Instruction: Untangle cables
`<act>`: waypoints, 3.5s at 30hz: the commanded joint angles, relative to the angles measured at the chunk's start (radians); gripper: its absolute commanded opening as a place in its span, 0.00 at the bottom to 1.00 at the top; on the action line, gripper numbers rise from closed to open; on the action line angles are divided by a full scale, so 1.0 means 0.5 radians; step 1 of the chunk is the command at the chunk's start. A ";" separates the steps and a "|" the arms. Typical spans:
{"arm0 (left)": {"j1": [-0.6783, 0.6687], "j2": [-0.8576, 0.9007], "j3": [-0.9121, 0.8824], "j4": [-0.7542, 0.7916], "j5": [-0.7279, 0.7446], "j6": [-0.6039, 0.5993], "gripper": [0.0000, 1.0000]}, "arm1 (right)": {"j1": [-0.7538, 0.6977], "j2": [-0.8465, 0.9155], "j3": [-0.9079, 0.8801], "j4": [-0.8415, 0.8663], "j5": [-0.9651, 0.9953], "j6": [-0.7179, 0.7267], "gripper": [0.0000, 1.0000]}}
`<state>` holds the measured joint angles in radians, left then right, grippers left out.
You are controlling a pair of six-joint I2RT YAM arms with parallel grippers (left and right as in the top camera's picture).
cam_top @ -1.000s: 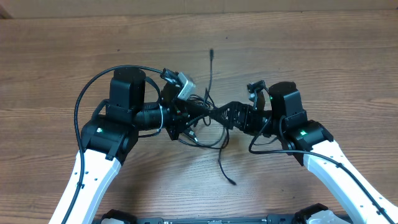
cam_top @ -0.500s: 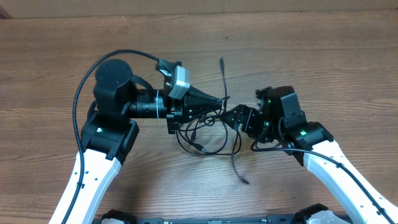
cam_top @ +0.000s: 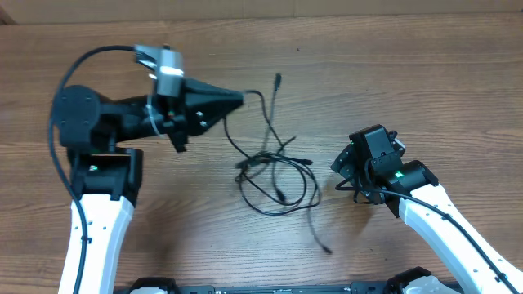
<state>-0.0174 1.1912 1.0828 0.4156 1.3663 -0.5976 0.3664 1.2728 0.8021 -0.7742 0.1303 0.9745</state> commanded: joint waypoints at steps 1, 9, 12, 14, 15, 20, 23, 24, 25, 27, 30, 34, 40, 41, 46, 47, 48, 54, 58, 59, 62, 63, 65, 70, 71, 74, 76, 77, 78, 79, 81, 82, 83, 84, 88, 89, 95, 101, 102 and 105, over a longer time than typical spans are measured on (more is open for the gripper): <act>0.048 -0.027 0.039 0.010 -0.019 -0.184 0.04 | -0.008 -0.006 0.007 0.018 0.081 0.056 0.91; -0.013 -0.008 0.037 -0.102 -0.069 -0.195 0.04 | -0.008 -0.006 0.007 0.523 -1.188 -0.657 0.95; -0.015 0.039 0.037 -0.105 -0.069 -0.196 0.04 | -0.008 -0.006 0.007 0.777 -1.717 -0.734 1.00; -0.015 0.086 0.037 -0.105 -0.069 -0.197 0.04 | -0.002 -0.006 0.007 0.963 -1.989 -0.732 1.00; -0.018 0.106 0.037 -0.105 -0.071 -0.198 0.04 | 0.001 -0.006 0.007 1.036 -2.087 -0.723 1.00; -0.029 0.213 0.037 -0.105 -0.216 -0.477 0.04 | 0.047 -0.006 0.007 1.164 -2.120 -0.581 0.97; -0.043 0.259 0.037 -0.103 -0.319 -0.650 0.04 | 0.108 -0.006 0.007 1.151 -1.917 -0.519 0.94; -0.049 0.270 0.037 -0.103 -0.349 -0.733 0.04 | 0.136 -0.006 0.007 1.129 -1.785 -0.445 0.94; -0.056 0.275 0.037 -0.100 -0.359 -0.787 0.04 | 0.158 -0.006 0.007 1.112 -1.671 -0.384 0.95; -0.071 0.277 0.037 -0.068 -0.363 -0.889 0.04 | 0.216 -0.005 0.007 1.089 -1.415 -0.257 0.95; -0.127 0.275 0.037 0.063 -0.359 -0.977 0.04 | 0.298 -0.005 0.007 1.089 -1.086 -0.069 0.95; -0.235 0.272 0.037 0.342 -0.359 -1.143 0.04 | 0.367 0.002 0.007 1.092 -0.790 0.186 0.95; -0.394 0.273 0.037 0.492 -0.359 -1.211 0.04 | 0.372 0.067 0.007 1.312 -0.724 0.305 0.94; -0.410 0.273 0.037 0.487 -0.359 -1.223 0.04 | 0.372 0.079 0.007 1.350 -0.721 0.311 0.93; -0.454 0.273 0.037 0.588 -0.408 -1.297 0.04 | 0.372 0.132 0.007 1.390 -0.577 0.349 0.89; -0.454 0.272 0.038 0.654 -0.433 -1.298 0.04 | 0.372 0.146 0.007 1.338 -0.523 0.349 0.89; -0.449 0.272 0.039 0.746 -0.463 -1.308 0.04 | 0.372 0.159 0.007 1.260 -0.462 0.349 0.89; -0.246 0.270 0.064 1.122 -0.607 -1.328 0.04 | 0.336 0.261 0.007 0.712 -0.172 0.349 0.93; -0.032 0.270 0.072 1.100 -0.576 -1.343 0.04 | 0.208 0.270 0.007 0.420 -0.063 0.348 0.93; 0.022 0.270 0.072 1.078 -0.562 -1.358 0.04 | 0.158 0.270 0.007 0.368 -0.039 0.348 0.94; 0.163 0.270 0.072 1.054 -0.480 -1.376 0.04 | -0.002 0.270 0.007 0.253 0.008 0.347 0.94; 0.195 0.271 0.072 1.055 -0.455 -1.380 0.04 | -0.049 0.270 0.007 0.230 0.005 0.347 0.95; 0.241 0.271 0.072 1.054 -0.403 -1.379 0.04 | -0.145 0.270 0.007 0.182 -0.001 0.336 0.96; 0.275 0.271 0.072 1.025 -0.309 -1.283 0.04 | -0.250 0.270 0.007 0.172 -0.008 0.106 1.00; 0.275 0.271 0.072 0.986 -0.299 -1.239 0.04 | -0.251 0.270 0.007 0.173 -0.021 0.072 1.00; 0.275 0.271 0.072 0.710 -0.282 -1.038 0.04 | -0.251 0.270 0.007 0.169 -0.054 0.021 1.00; 0.275 0.271 0.072 0.408 -0.310 -0.865 0.04 | -0.251 0.270 0.007 0.164 -0.054 0.022 1.00; 0.275 0.271 0.072 0.237 -0.351 -0.793 0.04 | -0.251 0.270 0.007 0.160 -0.054 0.022 1.00; 0.275 0.271 0.072 0.111 -0.391 -0.740 0.04 | -0.251 0.270 0.007 0.156 -0.054 0.022 1.00; 0.275 0.271 0.072 -0.023 -0.443 -0.659 0.04 | -0.251 0.270 0.007 0.152 -0.053 0.022 1.00; 0.275 0.271 0.072 -0.228 -0.558 -0.519 0.04 | -0.251 0.270 0.007 0.148 -0.054 0.023 1.00; 0.273 0.271 0.072 -0.322 -0.632 -0.458 0.04 | -0.251 0.270 0.007 0.142 -0.053 0.023 1.00; 0.273 0.271 0.072 -0.396 -0.694 -0.419 0.04 | -0.251 0.270 0.007 0.138 -0.053 0.023 1.00; 0.273 0.271 0.075 -0.481 -0.768 -0.378 0.04 | -0.251 0.270 0.007 0.138 -0.053 0.023 1.00; 0.272 0.269 0.136 -0.816 -1.019 -0.188 0.04 | -0.251 0.270 0.007 0.139 -0.053 0.023 1.00; 0.269 0.269 0.169 -0.912 -1.073 -0.140 0.04 | -0.251 0.270 0.007 0.139 -0.053 0.023 1.00; 0.270 0.269 0.621 -1.859 -1.599 0.279 0.04 | -0.251 0.270 0.007 0.139 -0.053 0.023 1.00; 0.272 0.269 1.241 -2.714 -2.264 0.486 0.04 | -0.251 0.270 0.007 0.139 -0.053 0.023 1.00; 0.278 0.269 1.315 -2.811 -2.385 0.485 0.04 | -0.251 0.270 0.007 0.139 -0.053 0.023 1.00; 0.336 0.269 1.504 -3.079 -2.702 0.431 0.04 | -0.251 0.270 0.007 0.139 -0.053 0.024 1.00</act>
<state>0.1169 1.3357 1.7252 -1.0328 0.2989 -0.4107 0.2436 1.4063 0.8089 -0.7078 0.1005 0.9932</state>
